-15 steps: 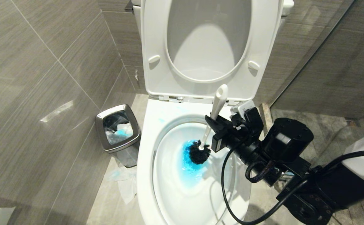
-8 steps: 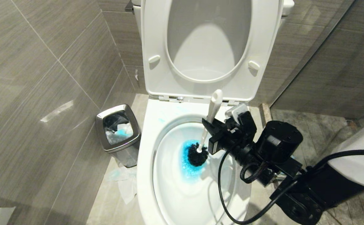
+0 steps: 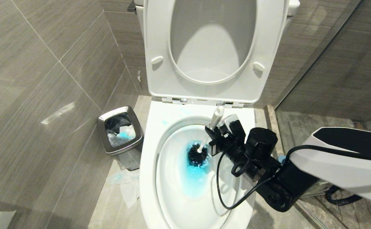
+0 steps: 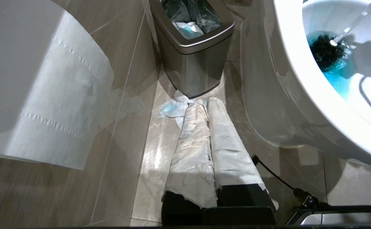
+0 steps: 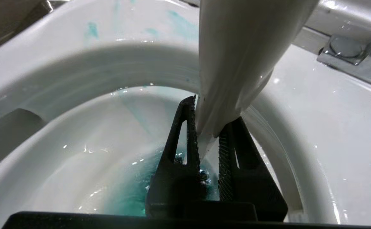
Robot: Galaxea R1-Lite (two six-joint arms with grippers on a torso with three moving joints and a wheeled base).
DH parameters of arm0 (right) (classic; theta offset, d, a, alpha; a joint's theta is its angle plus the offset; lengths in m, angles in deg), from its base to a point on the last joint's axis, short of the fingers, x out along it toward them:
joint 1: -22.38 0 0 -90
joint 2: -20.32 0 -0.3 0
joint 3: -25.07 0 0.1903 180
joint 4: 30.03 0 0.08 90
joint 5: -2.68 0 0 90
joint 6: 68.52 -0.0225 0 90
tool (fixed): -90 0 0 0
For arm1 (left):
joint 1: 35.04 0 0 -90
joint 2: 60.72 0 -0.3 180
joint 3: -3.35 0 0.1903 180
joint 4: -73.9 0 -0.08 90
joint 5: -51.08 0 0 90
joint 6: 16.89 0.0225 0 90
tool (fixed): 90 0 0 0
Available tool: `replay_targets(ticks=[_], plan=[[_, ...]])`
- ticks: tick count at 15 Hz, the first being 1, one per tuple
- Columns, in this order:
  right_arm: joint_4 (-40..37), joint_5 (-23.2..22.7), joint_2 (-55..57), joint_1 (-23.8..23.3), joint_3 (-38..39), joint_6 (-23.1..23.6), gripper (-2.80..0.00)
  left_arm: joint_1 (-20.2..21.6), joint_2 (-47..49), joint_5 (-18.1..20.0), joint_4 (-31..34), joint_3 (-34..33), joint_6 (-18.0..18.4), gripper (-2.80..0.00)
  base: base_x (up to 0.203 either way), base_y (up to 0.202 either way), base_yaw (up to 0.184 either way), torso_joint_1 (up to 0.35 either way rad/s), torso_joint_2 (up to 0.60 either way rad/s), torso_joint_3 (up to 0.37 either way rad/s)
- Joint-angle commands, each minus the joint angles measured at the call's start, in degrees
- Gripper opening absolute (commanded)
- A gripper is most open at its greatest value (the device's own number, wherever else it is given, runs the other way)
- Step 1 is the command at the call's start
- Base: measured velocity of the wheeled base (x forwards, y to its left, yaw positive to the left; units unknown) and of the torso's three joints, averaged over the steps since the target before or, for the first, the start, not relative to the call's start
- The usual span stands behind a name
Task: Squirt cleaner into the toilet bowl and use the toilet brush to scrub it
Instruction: Scrub the toilet bowl
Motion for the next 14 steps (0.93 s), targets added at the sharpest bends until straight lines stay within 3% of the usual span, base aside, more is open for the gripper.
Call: replay_targets(ticks=[1,8,14], plan=[[0.4,0.0,2.9,-0.2,-1.7,0.1,-2.80,0.0,0.0,0.0,0.0,0.0,0.0,-2.80,0.000,0.000,0.000,0.000,0.00,0.000],[1.0,0.4,-10.3,4.2,2.0,-1.1,-2.80,0.0,0.0,0.0,0.0,0.0,0.0,-2.80,0.000,0.000,0.000,0.000,0.00,0.000],[1.0,1.1,-25.7,5.6,19.9,-2.0,-2.80,0.0,0.0,0.0,0.0,0.0,0.0,-2.80,0.000,0.000,0.000,0.000,0.00,0.000]])
